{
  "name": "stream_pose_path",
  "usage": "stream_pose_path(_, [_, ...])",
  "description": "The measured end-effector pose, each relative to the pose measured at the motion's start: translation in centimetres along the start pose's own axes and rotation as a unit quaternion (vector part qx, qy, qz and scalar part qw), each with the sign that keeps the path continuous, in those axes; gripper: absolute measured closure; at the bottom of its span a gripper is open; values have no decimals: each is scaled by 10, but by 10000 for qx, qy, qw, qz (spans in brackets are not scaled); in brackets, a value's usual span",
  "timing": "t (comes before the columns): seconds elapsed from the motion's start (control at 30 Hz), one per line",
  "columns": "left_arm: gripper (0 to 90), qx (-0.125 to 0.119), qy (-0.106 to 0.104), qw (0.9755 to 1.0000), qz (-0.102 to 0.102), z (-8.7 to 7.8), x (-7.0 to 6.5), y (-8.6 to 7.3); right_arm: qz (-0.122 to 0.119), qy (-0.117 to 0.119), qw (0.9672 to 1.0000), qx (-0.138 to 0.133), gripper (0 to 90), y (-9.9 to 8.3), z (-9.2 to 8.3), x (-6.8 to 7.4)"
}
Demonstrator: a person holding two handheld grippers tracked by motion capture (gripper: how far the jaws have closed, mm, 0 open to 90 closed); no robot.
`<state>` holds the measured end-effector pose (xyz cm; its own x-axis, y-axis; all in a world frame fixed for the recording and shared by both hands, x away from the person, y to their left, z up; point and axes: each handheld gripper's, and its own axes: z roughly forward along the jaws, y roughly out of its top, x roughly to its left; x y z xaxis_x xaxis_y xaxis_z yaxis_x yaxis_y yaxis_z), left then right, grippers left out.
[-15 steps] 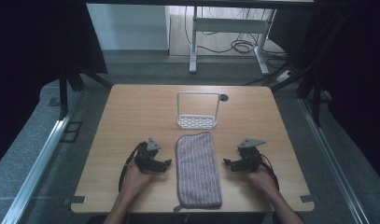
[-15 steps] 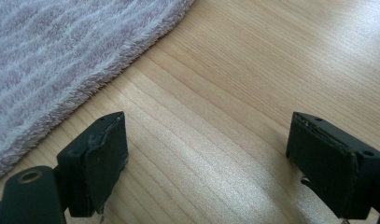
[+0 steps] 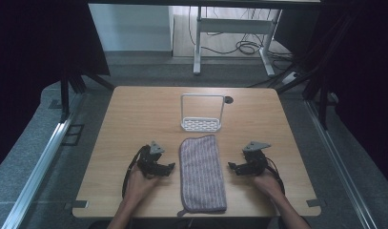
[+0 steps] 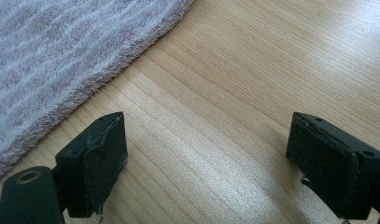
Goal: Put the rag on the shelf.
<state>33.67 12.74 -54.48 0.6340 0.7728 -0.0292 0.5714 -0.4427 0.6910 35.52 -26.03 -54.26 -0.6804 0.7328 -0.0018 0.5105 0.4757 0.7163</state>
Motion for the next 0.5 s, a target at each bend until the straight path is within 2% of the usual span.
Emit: stream_pose_path(0.5, [131,-7,13,10000,-26,0,-1,0,24,19,10000,92,130,2,-1,1])
